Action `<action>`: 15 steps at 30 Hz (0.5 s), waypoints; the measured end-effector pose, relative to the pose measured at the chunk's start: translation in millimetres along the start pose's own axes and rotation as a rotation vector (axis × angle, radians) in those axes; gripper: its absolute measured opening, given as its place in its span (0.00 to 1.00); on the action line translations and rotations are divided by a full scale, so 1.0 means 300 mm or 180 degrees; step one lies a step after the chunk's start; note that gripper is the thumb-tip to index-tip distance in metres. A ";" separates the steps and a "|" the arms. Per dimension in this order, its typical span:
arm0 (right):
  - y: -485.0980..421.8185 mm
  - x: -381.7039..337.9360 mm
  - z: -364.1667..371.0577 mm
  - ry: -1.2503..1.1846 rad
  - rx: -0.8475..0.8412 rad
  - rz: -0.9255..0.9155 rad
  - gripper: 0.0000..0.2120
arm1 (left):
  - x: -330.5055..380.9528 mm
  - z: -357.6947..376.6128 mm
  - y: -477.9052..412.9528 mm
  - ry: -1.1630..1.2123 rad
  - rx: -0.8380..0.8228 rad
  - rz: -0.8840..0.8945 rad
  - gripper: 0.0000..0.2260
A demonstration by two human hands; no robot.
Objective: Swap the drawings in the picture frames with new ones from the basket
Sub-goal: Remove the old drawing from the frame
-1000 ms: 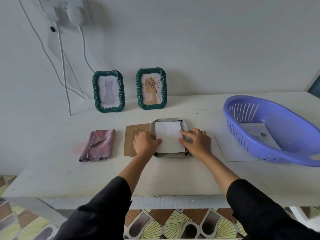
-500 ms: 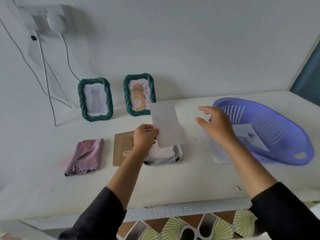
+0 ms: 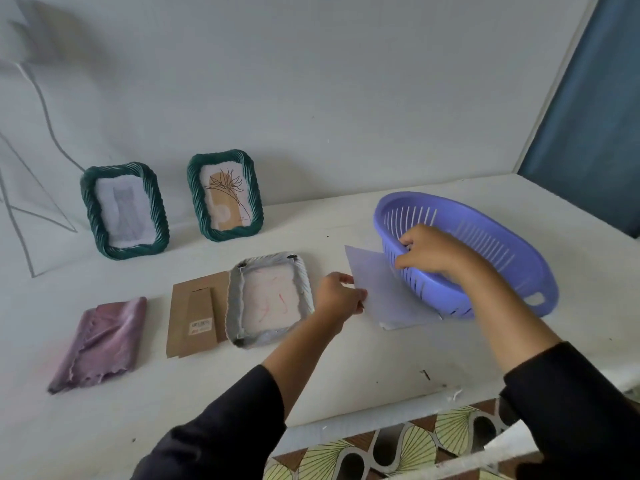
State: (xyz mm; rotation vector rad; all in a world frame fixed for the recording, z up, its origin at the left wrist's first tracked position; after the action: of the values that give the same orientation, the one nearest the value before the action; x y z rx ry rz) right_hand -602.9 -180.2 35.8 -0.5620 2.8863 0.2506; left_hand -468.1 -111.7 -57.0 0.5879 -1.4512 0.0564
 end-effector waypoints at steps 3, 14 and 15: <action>-0.001 -0.001 -0.014 -0.0168 -0.0023 -0.0059 0.21 | 0.008 0.045 -0.015 -0.0046 -0.0075 -0.0033 0.10; 0.003 -0.016 0.047 -0.0246 -0.0381 -0.0241 0.13 | 0.017 0.094 -0.012 -0.1280 0.0057 0.0289 0.21; 0.002 -0.007 0.036 -0.0391 -0.0443 -0.0218 0.14 | 0.025 0.090 -0.011 -0.1642 0.0116 0.0385 0.23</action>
State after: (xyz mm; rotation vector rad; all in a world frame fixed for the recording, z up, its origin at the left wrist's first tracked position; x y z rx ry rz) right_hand -599.5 -176.8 25.8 -0.6438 2.7403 0.4616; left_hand -490.3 -127.7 -50.9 0.5673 -1.9900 0.0267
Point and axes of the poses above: each hand's wrist, its own y-axis away from the middle knuckle, its own z-axis out of the palm, x = y × z, the point moved 5 cm from there along -y, towards the middle knuckle, and after that the axes turned 11 degrees about y, right-handed, at the moved point
